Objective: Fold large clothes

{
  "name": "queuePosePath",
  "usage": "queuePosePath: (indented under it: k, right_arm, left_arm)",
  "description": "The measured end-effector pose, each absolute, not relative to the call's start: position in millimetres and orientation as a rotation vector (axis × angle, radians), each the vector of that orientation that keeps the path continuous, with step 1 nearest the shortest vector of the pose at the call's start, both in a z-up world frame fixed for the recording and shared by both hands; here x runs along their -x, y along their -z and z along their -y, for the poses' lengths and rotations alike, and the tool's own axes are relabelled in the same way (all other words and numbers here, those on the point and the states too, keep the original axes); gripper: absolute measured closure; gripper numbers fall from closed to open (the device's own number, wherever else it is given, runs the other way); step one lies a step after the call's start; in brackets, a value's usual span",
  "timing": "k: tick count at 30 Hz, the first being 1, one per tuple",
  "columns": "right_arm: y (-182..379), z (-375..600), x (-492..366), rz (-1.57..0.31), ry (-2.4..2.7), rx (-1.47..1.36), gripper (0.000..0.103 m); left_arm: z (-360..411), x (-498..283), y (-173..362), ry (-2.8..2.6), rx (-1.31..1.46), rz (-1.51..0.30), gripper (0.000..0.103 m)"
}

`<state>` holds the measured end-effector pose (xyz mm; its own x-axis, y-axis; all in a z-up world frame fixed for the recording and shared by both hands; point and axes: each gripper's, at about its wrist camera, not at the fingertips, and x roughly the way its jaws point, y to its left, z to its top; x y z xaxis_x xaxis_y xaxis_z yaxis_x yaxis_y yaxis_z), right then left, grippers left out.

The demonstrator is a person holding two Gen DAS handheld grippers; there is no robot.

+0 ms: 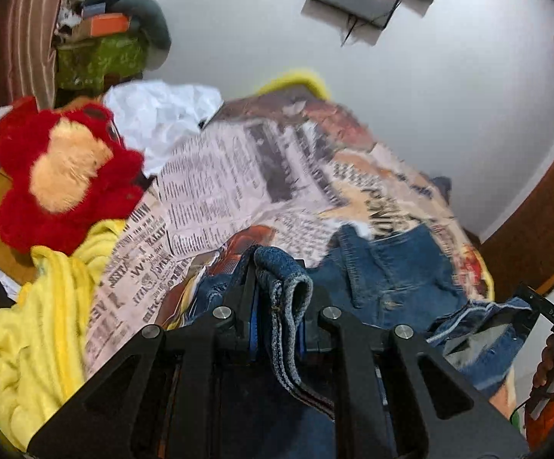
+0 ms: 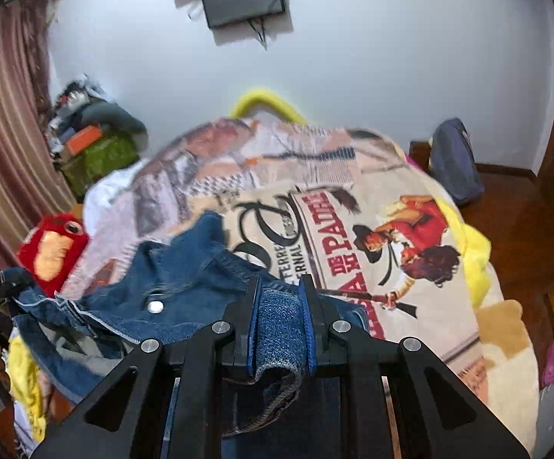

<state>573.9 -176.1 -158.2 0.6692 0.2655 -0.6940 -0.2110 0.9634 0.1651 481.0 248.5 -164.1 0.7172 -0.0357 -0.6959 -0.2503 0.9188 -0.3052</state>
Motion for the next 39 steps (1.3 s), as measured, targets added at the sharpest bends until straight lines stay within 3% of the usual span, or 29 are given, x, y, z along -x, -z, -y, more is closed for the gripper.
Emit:
queuePosePath:
  k: [10, 18, 20, 22, 25, 31, 39]
  right_arm:
    - [235, 178, -622, -0.937, -0.214, -0.021, 0.086]
    - [222, 218, -615, -0.894, 0.02, 0.131, 0.086]
    - [213, 234, -606, -0.92, -0.037, 0.069, 0.086]
    - [206, 243, -595, -0.928, -0.064, 0.031, 0.086]
    - [196, 241, -576, -0.944, -0.136, 0.01, 0.086]
    - [185, 197, -540, -0.949, -0.275, 0.07, 0.086]
    - [202, 130, -517, -0.987, -0.447, 0.163, 0.086]
  left_arm:
    - [-257, -533, 257, -0.178, 0.396, -0.978, 0.083]
    - [-246, -537, 249, -0.199, 0.295, -1.027, 0.083]
    - [-243, -533, 234, -0.206, 0.264, -1.016, 0.074]
    - [-242, -526, 216, -0.244, 0.22, -0.974, 0.044]
    - [-243, -506, 182, -0.292, 0.152, -0.864, 0.019]
    - [-240, -475, 163, -0.262, 0.055, -0.872, 0.009]
    - [-212, -456, 221, -0.226, -0.105, -0.987, 0.009]
